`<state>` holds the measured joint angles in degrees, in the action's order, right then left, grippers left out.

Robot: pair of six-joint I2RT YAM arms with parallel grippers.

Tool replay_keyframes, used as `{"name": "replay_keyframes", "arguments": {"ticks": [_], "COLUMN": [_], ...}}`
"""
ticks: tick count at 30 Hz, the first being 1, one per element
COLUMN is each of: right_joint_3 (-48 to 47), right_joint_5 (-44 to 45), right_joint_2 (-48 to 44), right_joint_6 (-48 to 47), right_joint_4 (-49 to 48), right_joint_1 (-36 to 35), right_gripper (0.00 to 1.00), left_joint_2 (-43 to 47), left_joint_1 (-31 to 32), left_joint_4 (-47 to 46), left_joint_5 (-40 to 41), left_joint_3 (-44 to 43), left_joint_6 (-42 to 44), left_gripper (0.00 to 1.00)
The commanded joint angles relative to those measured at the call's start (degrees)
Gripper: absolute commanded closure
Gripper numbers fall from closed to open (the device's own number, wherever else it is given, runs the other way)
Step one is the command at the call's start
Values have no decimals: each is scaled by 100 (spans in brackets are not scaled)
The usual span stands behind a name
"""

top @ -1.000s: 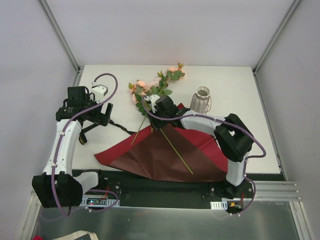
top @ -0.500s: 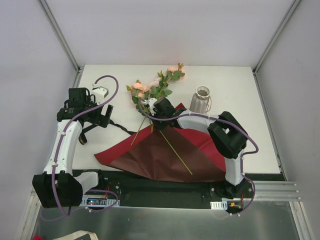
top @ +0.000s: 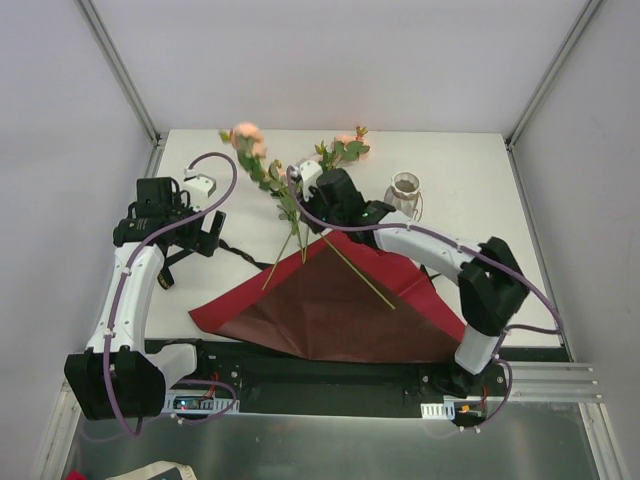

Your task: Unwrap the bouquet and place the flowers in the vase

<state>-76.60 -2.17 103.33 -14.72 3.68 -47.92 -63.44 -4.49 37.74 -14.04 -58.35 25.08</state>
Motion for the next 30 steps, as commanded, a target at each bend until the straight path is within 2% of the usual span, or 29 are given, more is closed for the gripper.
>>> {"name": "replay_keyframes", "arguments": {"ticks": [1, 3, 5, 6, 9, 12, 19, 30], "right_joint_3": [-829, -1050, -876, -753, -488, -619, -603, 73], "right_joint_5": [454, 551, 718, 814, 973, 1123, 1676, 2124], "right_joint_2": [-1217, -1411, -1762, -1894, -2255, -2405, -2712, -3029], "right_joint_6": [-241, -461, -837, -1013, -1662, -1981, -2307, -2228], "right_joint_4": [-1026, -1420, -1947, -2725, -4045, -4629, -5693, -5932], "right_joint_1": [2, 28, 55, 98, 247, 484, 977, 1382], "right_gripper": [99, 99, 99, 99, 99, 99, 99, 99], "left_joint_2": [244, 279, 306, 323, 332, 332, 315, 200], "left_joint_1": [10, 10, -8, 1, 1, 1, -8, 1], "left_joint_4": [-56, -65, -65, -65, -73, -65, -56, -47], "left_joint_5": [147, 209, 244, 244, 236, 235, 253, 235], "left_joint_3": [-63, -54, -54, -54, -45, -36, -19, -89], "left_joint_6": [32, 32, 15, 14, -12, -21, 14, 23], "left_gripper": [1, 1, 1, 1, 1, 1, 1, 1]}}
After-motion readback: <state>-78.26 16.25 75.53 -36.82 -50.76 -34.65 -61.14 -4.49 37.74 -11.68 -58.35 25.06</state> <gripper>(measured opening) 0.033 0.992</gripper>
